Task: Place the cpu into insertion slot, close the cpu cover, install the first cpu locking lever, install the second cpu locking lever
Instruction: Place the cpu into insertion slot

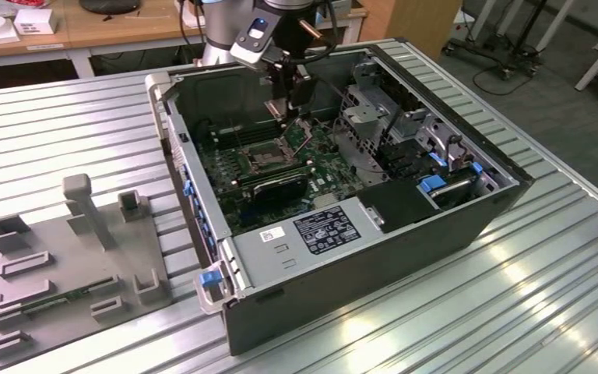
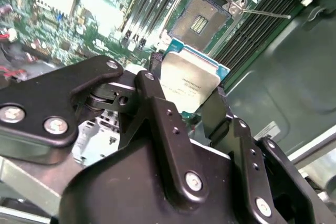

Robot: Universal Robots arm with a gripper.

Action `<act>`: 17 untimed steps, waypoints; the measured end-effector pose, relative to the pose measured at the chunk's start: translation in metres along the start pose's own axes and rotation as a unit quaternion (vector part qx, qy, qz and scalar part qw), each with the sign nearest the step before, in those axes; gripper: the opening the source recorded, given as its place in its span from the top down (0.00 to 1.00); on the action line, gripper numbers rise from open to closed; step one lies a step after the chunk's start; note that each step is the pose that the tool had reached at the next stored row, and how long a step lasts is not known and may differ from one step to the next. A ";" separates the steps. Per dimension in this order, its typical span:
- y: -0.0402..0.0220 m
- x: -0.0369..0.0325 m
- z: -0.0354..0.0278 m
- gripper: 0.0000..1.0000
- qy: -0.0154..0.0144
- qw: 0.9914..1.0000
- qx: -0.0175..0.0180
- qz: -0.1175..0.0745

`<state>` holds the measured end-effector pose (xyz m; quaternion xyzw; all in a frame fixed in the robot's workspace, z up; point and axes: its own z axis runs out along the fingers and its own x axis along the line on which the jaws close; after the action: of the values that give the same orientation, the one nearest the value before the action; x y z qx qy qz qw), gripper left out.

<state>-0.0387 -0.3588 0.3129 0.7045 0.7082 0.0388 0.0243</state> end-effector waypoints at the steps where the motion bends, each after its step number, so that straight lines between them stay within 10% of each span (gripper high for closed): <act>1: 0.0000 0.0000 0.0000 0.46 0.000 1.000 0.000 0.001; 7: 0.0000 0.0000 0.0000 0.46 0.000 1.000 0.000 0.002; 12: -0.0001 0.0000 0.0012 0.46 0.000 1.000 0.013 0.002; 17: -0.0001 0.0000 0.0013 0.46 0.000 1.000 0.014 0.002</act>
<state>-0.0387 -0.3588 0.3116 0.7061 0.7073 0.0291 0.0146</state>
